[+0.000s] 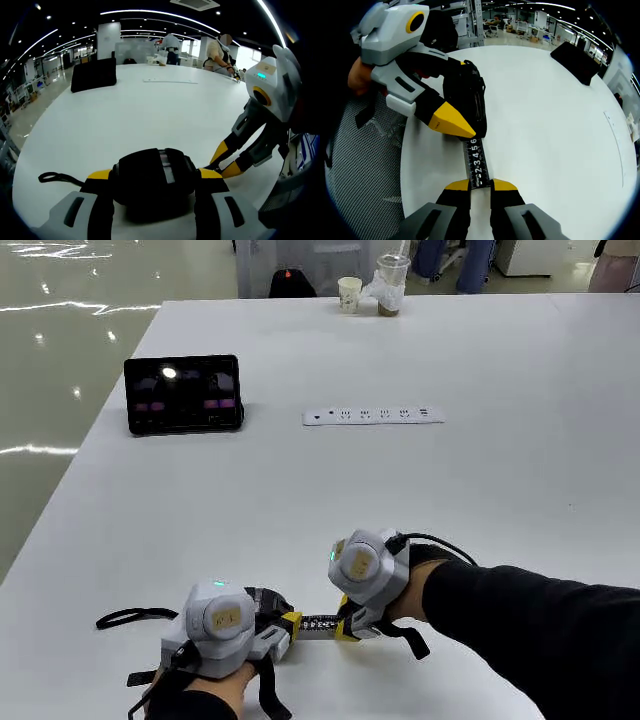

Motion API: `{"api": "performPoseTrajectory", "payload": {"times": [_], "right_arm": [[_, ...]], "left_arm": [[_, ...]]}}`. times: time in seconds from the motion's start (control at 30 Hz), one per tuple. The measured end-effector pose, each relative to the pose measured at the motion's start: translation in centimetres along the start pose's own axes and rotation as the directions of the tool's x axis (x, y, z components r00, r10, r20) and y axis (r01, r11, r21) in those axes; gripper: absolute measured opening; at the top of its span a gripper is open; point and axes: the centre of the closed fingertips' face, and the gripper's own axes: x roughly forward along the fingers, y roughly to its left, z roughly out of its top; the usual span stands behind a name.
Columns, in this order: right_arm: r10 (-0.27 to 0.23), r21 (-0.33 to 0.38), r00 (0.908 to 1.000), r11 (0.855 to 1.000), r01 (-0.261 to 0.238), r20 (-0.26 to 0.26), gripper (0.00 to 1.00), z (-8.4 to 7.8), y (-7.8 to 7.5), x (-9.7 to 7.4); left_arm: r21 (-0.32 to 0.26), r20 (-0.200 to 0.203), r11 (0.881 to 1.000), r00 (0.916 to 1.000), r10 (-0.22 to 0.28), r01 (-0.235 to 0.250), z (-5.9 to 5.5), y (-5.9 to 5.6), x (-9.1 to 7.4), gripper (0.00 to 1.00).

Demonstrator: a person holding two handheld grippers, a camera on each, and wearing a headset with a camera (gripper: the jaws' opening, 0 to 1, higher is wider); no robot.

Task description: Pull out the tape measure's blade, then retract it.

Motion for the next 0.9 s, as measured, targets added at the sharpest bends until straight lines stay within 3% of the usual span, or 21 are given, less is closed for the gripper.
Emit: {"api": "performPoseTrajectory", "payload": {"times": [0.6, 0.83, 0.9], "right_arm": [[-0.004, -0.003, 0.9999, 1.000, 0.004, 0.015, 0.12, 0.63, 0.15, 0.32], [0.007, 0.032, 0.9994, 0.999, -0.009, 0.034, 0.12, 0.88, 0.22, 0.46], [0.010, 0.007, 0.9995, 1.000, -0.011, 0.031, 0.12, 0.92, 0.28, 0.50]], "left_arm": [[-0.005, -0.001, 1.000, 1.0000, -0.001, 0.001, -0.01, 0.05, 0.01, 0.60], [-0.005, 0.000, 1.000, 1.0000, -0.002, 0.002, 0.03, 0.04, -0.04, 0.60], [-0.005, 0.000, 1.000, 1.0000, -0.002, 0.002, 0.04, 0.04, -0.05, 0.60]]}}
